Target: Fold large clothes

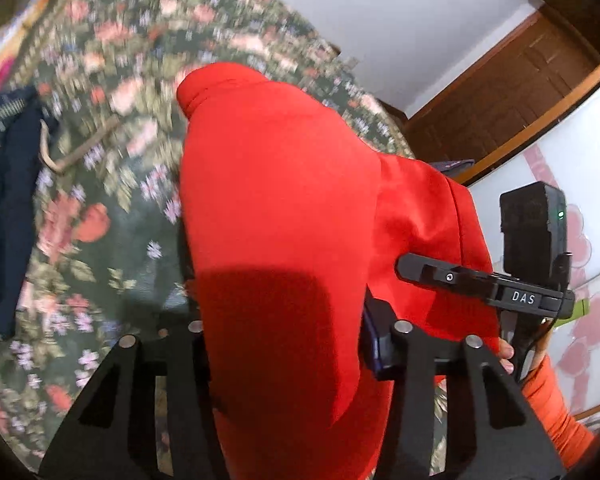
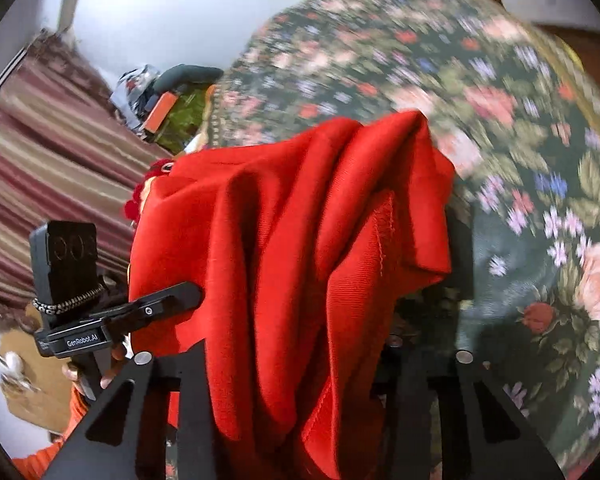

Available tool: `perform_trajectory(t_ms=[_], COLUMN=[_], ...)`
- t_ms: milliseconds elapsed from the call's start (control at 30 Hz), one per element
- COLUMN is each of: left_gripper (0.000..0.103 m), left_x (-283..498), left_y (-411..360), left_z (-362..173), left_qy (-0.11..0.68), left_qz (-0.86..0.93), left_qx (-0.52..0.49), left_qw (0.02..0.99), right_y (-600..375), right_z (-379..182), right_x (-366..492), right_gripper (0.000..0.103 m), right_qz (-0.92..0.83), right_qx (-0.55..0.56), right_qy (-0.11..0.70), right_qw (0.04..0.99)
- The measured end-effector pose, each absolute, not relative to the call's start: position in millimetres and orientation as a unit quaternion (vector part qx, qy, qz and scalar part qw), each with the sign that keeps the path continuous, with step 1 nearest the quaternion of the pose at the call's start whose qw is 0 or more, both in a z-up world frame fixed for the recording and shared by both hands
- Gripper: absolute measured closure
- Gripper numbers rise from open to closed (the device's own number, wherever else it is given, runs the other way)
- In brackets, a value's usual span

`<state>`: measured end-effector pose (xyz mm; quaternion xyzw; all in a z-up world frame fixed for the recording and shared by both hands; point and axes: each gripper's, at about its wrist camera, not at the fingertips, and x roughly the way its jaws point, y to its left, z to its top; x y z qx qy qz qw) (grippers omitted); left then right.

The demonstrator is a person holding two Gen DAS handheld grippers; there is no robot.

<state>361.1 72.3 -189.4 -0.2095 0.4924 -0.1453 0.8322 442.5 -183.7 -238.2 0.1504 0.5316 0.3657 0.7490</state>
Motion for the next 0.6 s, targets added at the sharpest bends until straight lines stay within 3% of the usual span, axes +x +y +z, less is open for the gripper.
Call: perform_trajectory(t_ms=[367,600], left_gripper=[0.056,0.056], left_x=[300,285], left_y=[158,225], left_z=[-66,-33], left_qy=[0.379,0.352], left_qz=[-0.126,-0.089], left_qx=[-0.196,-0.196], left_qw=[0.896,0.911], right_y=[-102,-20], right_z=[-107,-75], right_x=[402,400], right_gripper=[0.07,0.07], right_qz=[0.421,0.448], right_qx=[0.117,0.113], right_qy=[0.428,0.405], right_qw=[0.792,0.789])
